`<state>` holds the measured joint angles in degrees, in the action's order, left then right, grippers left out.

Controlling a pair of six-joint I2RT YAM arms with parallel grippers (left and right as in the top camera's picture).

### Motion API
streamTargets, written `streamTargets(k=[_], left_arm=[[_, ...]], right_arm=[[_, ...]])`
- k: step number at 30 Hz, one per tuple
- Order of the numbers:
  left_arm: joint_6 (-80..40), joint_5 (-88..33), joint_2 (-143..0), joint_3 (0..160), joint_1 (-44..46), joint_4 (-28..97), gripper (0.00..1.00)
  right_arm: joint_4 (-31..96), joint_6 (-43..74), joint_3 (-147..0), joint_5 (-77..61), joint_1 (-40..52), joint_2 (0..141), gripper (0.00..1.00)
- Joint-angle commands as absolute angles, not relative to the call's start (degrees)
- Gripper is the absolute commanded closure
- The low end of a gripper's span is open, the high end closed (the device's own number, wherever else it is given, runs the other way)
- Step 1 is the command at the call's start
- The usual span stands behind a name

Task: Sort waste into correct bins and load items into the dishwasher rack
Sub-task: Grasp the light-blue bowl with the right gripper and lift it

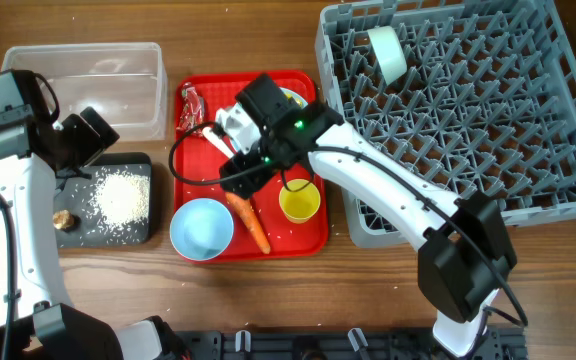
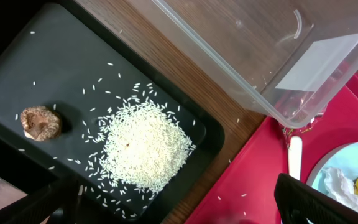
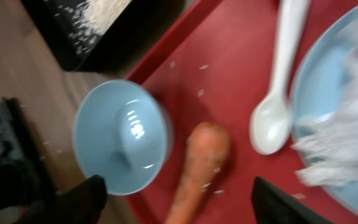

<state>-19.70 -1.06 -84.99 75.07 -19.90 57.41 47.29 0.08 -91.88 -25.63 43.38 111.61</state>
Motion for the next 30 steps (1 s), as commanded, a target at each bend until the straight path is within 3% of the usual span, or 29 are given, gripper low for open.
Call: streamTargets(k=[1,13,18,19,21,24,30], left_arm=[[-19.99,-0.58,-85.23,75.77,-20.25,57.19,0.00],[-19.99,-0.56,-85.25,75.77,-20.27,57.25,0.00],[-19.99,-0.56,-85.25,75.77,-20.27,57.23,0.00],[-19.99,-0.56,-85.25,75.77,-20.27,57.25,0.00],[-19.97,-0.56,-85.25,75.77,-20.27,57.25,0.00],[-19.94,-0.54,-85.25,75.77,-20.27,57.52,0.00],[-19.97,-0.54,-85.25,75.77,-20.27,57.65,0.00]], right_arm=[[46.81,4.75,-88.64,-31.48,46.30,111.18,0.32],[44.93,10.68,-92.58,-33.28,48.18,122.63,0.45],[50.28,10.68,-98.78,-36.07,47.16,130.15,0.50],[52.97,10.46,-101.51,-36.03,47.16,132.20,0.53],[55.77,9.39,-104.79,-35.94,47.16,134.10,0.76],[56.29,10.13,-105.89,-35.83,46.44,134.04,0.96],[56.31,11.05,-105.93,-31.20,44.05,127.37,0.96]])
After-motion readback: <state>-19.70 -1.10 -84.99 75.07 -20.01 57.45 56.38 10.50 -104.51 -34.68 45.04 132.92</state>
